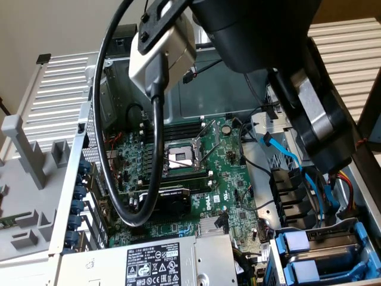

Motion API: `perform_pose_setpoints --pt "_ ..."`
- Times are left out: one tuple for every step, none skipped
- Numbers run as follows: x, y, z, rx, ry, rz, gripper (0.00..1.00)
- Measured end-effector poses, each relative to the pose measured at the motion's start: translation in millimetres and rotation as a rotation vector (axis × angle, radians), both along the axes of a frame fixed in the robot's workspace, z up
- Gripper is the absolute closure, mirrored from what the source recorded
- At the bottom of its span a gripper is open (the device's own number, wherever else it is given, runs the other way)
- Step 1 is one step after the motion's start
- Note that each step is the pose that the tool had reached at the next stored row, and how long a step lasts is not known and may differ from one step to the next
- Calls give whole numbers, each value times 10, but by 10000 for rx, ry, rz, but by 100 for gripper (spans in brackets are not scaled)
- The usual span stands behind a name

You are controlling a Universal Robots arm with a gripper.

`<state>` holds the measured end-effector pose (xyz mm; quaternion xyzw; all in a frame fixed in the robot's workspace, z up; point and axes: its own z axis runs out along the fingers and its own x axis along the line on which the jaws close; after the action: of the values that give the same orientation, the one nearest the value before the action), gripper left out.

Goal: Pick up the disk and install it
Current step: 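Insert the disk into the insertion slot, then insert the first disk wire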

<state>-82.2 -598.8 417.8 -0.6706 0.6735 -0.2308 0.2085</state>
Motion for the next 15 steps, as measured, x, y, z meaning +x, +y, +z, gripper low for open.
perform_pose_setpoints --pt "0 2 1 -34 1 0 55" --pt "1 3 1 -126 35 0 55" --pt "1 2 0 -195 175 1 55" --pt "0 3 0 -247 345 1 55" --pt "3 3 0 -288 529 3 55" --pt "9 6 12 -296 638 5 55" --pt "21 10 40 -296 674 6 55" --pt "35 15 72 -295 690 5 55" --pt "51 20 110 -295 695 6 55" --pt "68 26 150 -296 701 6 55" --pt "85 32 188 -295 706 5 55" --pt "103 36 223 -294 720 6 55" --pt "116 39 241 -297 748 6 55" --pt "126 43 245 -293 832 8 55" --pt "133 44 245 -294 1002 10 55"
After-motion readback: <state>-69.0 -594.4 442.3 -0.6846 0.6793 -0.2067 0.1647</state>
